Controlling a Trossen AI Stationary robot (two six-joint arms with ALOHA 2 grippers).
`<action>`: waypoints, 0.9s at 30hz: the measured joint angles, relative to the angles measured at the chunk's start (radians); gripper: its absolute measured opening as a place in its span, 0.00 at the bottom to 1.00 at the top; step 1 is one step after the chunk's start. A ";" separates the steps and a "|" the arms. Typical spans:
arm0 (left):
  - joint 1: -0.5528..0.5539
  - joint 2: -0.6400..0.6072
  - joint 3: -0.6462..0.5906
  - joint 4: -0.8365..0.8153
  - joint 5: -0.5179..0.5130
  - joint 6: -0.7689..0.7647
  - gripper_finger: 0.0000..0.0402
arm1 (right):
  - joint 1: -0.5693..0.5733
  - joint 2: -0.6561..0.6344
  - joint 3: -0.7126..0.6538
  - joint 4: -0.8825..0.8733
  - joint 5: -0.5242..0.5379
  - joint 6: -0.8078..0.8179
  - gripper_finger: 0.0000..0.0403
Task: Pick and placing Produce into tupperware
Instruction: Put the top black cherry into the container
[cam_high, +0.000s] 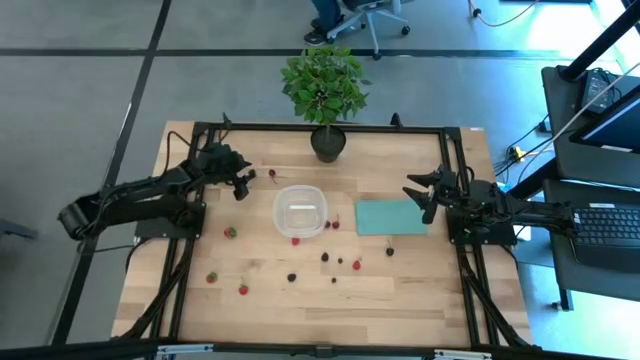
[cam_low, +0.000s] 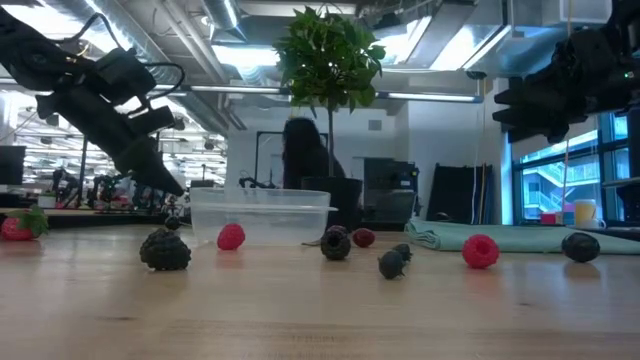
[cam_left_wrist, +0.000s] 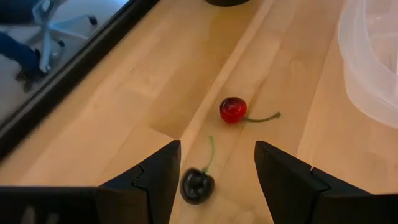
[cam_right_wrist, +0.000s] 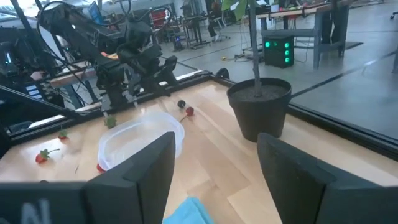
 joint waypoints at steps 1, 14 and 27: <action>0.000 0.000 0.000 0.001 0.000 0.011 0.49 | 0.000 0.000 0.000 0.000 0.000 0.000 0.57; -0.021 0.000 0.000 -0.004 -0.044 -0.106 0.47 | 0.000 0.000 0.000 -0.003 0.000 -0.004 0.57; -0.097 0.170 0.164 -0.161 -0.152 -0.120 0.44 | 0.000 0.000 0.000 -0.006 0.000 -0.026 0.57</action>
